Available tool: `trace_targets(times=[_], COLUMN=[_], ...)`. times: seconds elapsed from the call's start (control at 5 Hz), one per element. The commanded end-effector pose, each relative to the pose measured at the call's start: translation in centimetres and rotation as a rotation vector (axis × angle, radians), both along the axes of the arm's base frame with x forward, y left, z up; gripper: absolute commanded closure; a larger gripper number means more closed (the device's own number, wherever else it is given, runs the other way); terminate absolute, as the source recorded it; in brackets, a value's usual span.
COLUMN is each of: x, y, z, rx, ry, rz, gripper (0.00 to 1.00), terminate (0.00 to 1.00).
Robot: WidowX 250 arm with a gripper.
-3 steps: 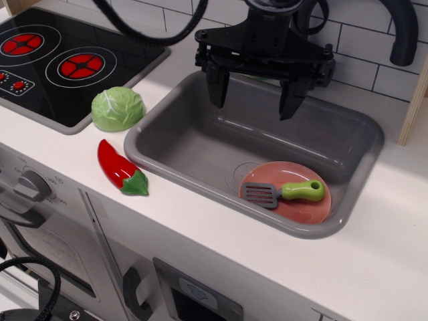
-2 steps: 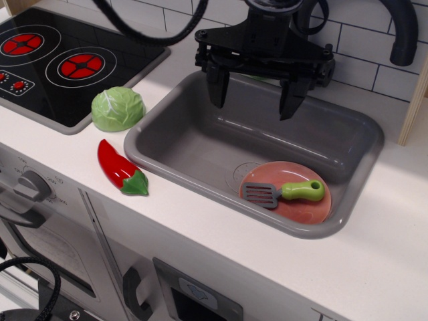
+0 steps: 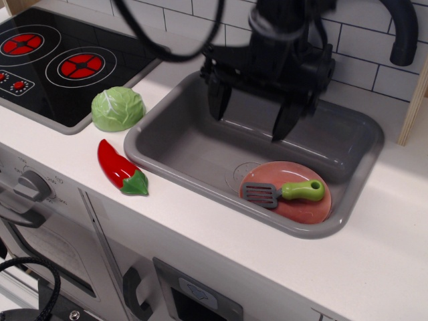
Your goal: Take spatula off plate sink
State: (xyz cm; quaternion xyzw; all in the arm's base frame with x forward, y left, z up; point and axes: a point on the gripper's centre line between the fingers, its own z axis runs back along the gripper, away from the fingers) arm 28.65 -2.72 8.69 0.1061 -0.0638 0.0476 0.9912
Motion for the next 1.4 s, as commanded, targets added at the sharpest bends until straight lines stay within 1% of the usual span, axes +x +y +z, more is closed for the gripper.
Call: trace_targets(times=[0.0,0.2,0.4,0.6,1.0,1.2], x=[2.5,2.3,2.3,2.5,2.8,3.3], y=[-0.3,-1.7,-2.7,-3.7,-4.6,-4.8], z=[-2.3,-3.7,-4.8,-6.0,-8.3,-8.5], rx=[-0.041,-0.062,-0.095,-0.121,-0.134,-0.145], ry=[-0.009,-0.022,-0.009,0.0,0.026,0.025], rz=[-0.441,-0.556,-0.632,-0.656,-0.686,-0.679], gripper=[0.0,0.0,0.0,0.0,0.0,0.0], terminate=[0.0,0.0,0.0,0.0,0.0,0.0])
